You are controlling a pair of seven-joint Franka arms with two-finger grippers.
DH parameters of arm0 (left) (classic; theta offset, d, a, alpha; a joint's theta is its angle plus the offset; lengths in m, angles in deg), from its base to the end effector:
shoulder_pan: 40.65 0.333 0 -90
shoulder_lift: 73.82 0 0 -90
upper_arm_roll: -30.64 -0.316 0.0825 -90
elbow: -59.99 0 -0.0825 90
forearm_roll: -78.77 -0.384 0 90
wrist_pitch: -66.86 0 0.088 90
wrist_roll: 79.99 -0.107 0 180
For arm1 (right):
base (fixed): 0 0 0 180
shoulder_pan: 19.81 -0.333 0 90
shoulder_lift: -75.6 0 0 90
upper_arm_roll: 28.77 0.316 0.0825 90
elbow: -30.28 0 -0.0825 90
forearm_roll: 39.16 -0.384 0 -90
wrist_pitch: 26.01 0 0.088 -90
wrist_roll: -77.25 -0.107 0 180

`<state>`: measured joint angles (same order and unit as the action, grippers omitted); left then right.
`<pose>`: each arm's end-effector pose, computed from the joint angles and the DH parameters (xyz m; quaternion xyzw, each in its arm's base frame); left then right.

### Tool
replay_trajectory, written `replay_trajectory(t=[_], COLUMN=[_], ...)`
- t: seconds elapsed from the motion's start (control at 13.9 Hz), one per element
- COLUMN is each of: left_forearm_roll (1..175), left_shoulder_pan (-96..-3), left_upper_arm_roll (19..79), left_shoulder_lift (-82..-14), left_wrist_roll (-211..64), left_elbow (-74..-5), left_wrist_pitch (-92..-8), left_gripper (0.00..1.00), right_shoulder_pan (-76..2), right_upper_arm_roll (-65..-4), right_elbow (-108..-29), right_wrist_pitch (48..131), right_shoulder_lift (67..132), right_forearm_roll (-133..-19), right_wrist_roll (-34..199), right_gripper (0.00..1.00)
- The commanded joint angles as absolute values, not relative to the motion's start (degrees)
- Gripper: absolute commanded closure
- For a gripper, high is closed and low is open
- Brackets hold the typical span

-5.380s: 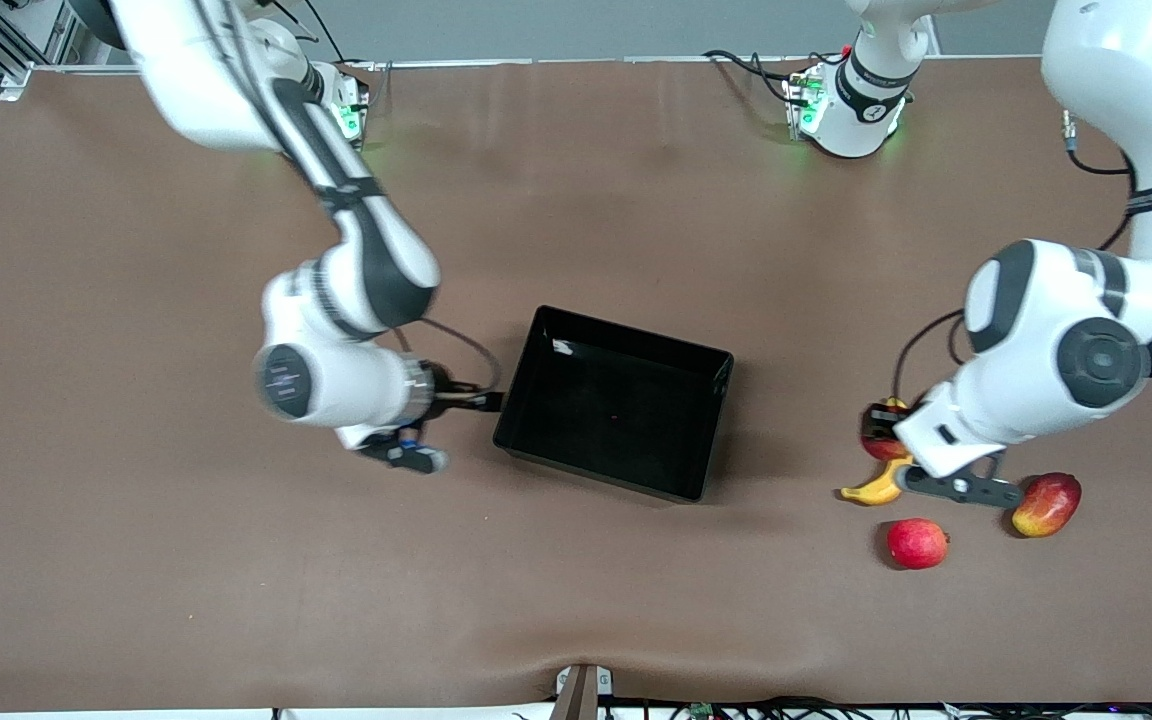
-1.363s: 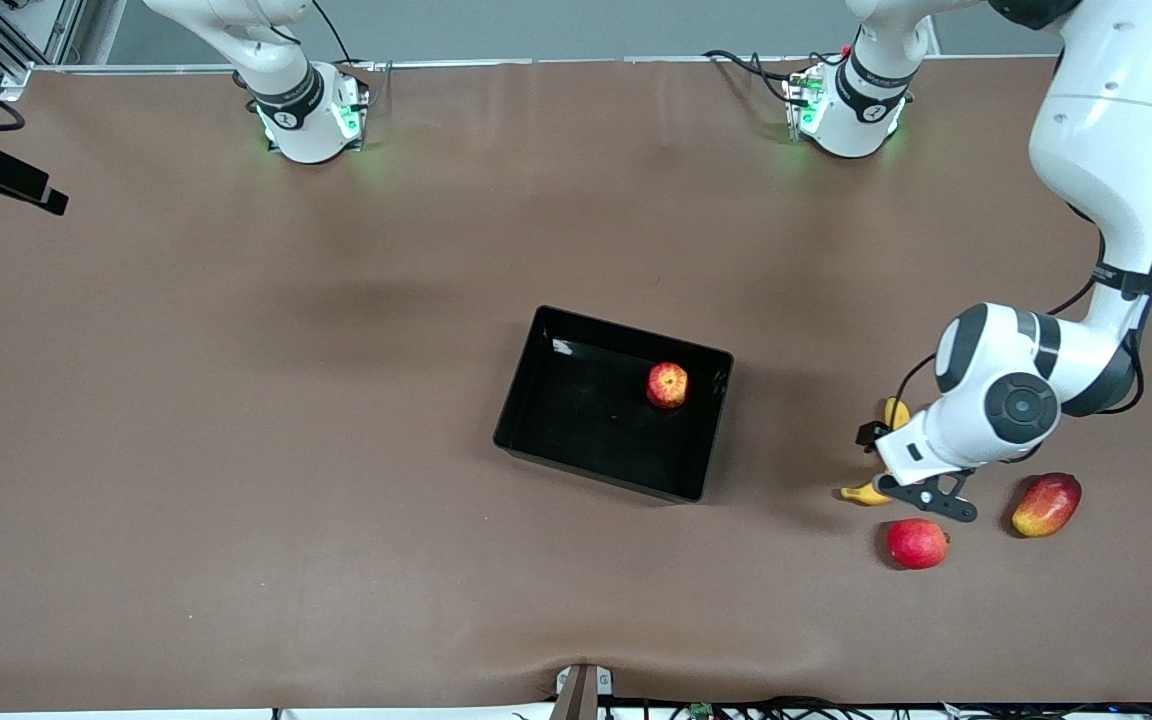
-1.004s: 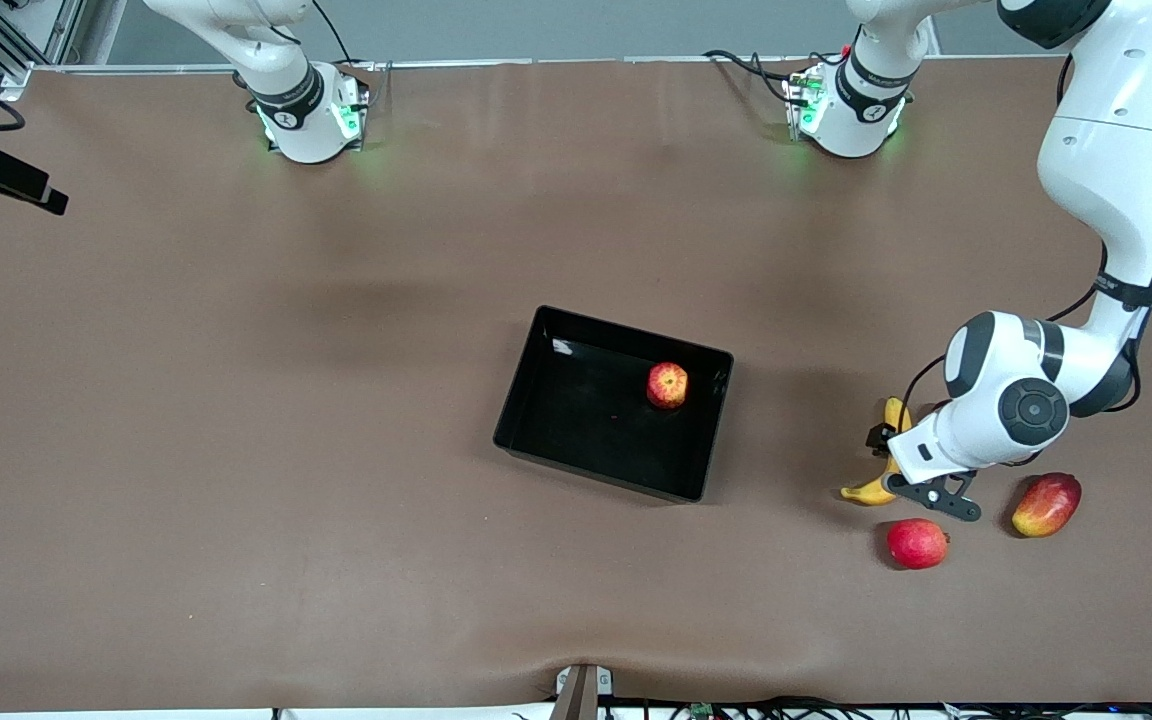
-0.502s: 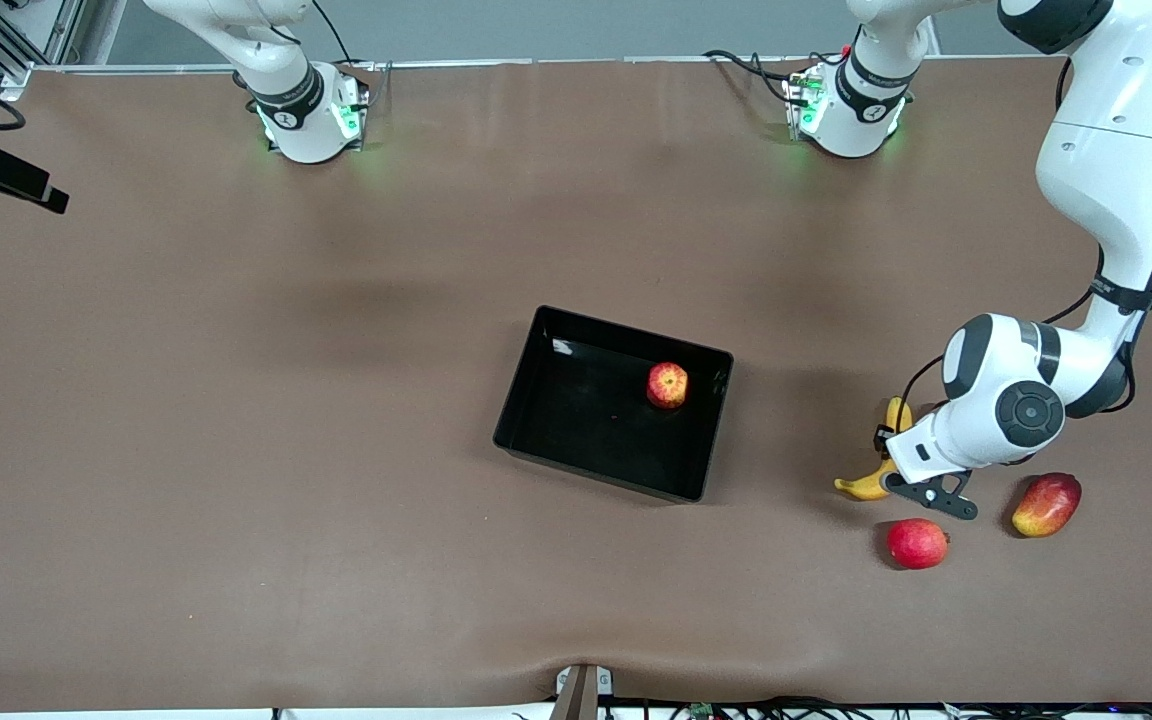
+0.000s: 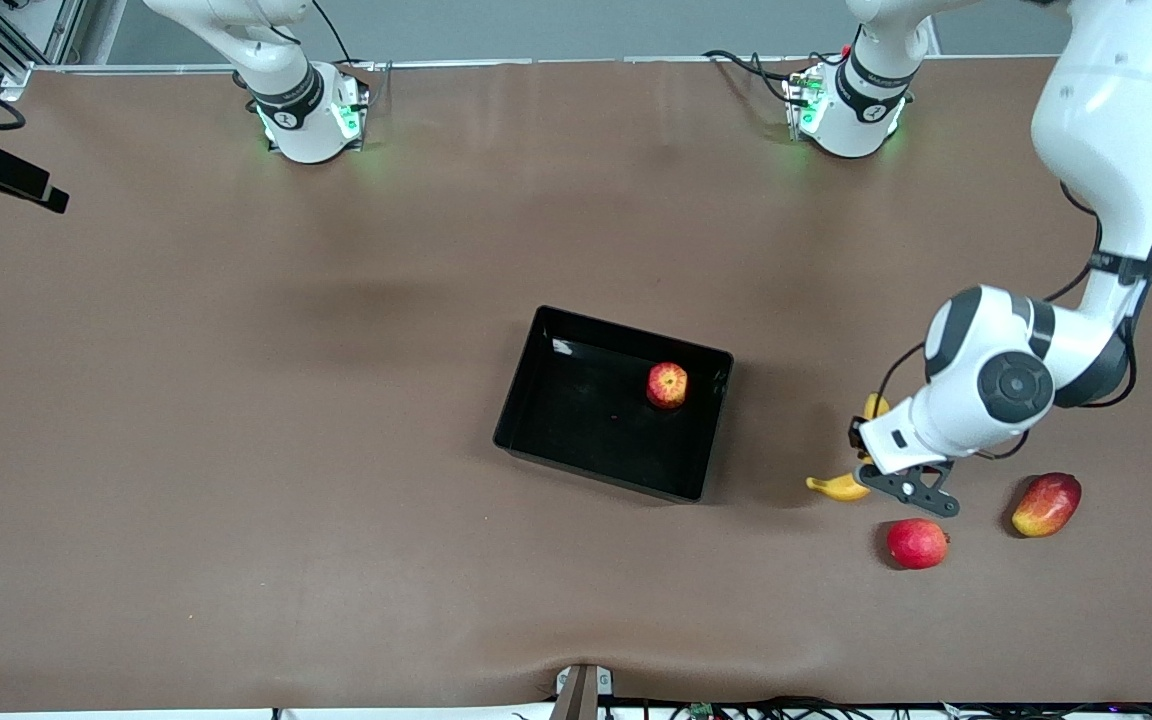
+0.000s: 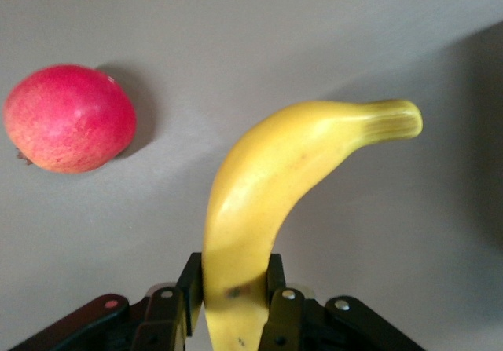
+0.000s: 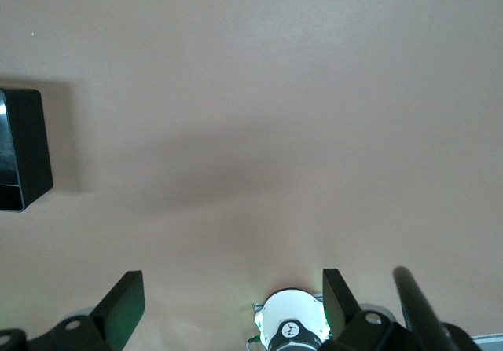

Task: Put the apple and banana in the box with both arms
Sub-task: 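Lift the banana and carry it toward the black box with the left gripper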

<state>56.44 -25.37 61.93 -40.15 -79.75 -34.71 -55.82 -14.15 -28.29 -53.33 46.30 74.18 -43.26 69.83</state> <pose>0.6664 -0.1268 0.3076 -0.9786 0.2053 -0.0031 0.0167 0.5109 -0.0370 0.6647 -0.9905 0.1014 0.0867 0.0331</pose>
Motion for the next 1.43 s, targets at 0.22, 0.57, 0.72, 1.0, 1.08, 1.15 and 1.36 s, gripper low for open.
replay_trajectory(t=[0.22,0.57,0.72,1.0,1.08,1.15,1.36], left_forearm_roll=[56.4,56.4,56.4,56.1,56.2,56.2,56.4], left_shoulder_pan=[-25.8,-33.3,-37.0,-44.5,-46.9,-49.8,-59.6], left_upper_arm_roll=[72.2,73.9,73.8,71.6,70.1,68.2,59.5], left_shoulder_lift=[-42.8,-40.5,-38.9,-35.2,-34.0,-33.0,-30.8], left_wrist_roll=[-61.9,-52.6,-48.9,-43.8,-42.8,-41.1,-36.8], left_elbow=[-32.2,-27.4,-26.1,-22.5,-21.4,-20.2,-17.3], left_wrist_pitch=[-49.4,-49.4,-49.4,-49.7,-49.9,-50.4,-53.4], left_gripper=[1.00,1.00,1.00,1.00,1.00,1.00,1.00], right_shoulder_pan=[-13.0,-12.4,-12.4,-12.3,-12.3,-12.2,-12.2], right_upper_arm_roll=[-27.7,-27.8,-27.7,-27.7,-27.7,-27.7,-27.7], right_elbow=[-54.4,-54.4,-54.4,-54.4,-54.4,-54.4,-54.4], right_wrist_pitch=[45.8,44.8,44.7,44.5,44.5,44.6,44.5], right_shoulder_lift=[73.0,73.0,73.0,73.0,72.9,73.0,73.0], right_forearm_roll=[-44.3,-44.4,-44.4,-44.4,-44.4,-44.4,-44.4], right_wrist_roll=[70.4,70.4,70.4,70.4,70.4,70.4,70.4], right_gripper=[0.00,0.00,0.00,0.00,0.00,0.00,0.00])
